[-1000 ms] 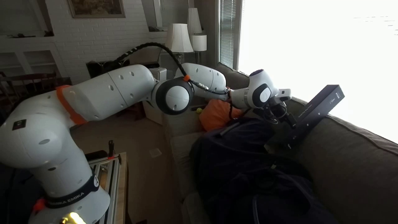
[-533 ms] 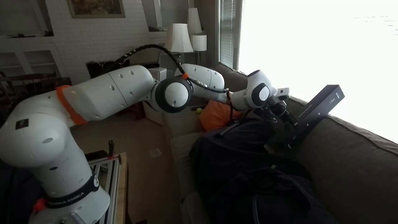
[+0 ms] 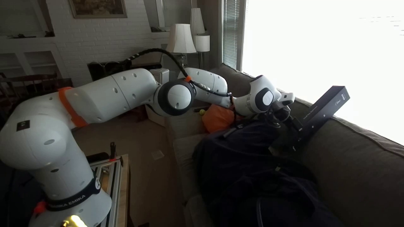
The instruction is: Put the remote on the right armrest
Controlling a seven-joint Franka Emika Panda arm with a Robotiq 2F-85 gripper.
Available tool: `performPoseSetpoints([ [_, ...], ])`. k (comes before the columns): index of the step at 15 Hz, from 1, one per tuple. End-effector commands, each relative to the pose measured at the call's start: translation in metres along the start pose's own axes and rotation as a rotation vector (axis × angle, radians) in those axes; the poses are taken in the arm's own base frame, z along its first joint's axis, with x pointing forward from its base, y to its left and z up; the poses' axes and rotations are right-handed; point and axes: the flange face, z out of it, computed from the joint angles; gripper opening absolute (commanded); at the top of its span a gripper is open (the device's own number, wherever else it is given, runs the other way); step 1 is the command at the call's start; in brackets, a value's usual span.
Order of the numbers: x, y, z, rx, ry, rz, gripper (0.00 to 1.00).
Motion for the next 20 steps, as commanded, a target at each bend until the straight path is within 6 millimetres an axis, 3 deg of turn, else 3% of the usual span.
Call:
performPoseSetpoints([
  [1,-0.010,-0.003,0.012,-0.018,0.009,0.000,1.00],
  [3,-0.014,-0.003,0.016,-0.020,0.005,-0.005,1.00],
  [4,-0.015,-0.003,0.017,-0.018,0.006,-0.009,0.82],
  [8,-0.013,-0.005,0.014,0.012,-0.002,-0.003,0.51],
  [11,0.002,-0.006,-0.003,0.057,-0.007,0.029,0.48],
  [15,0.039,0.005,-0.049,0.120,-0.037,0.059,0.48],
  [20,0.076,0.057,-0.092,0.158,-0.180,0.101,0.48],
])
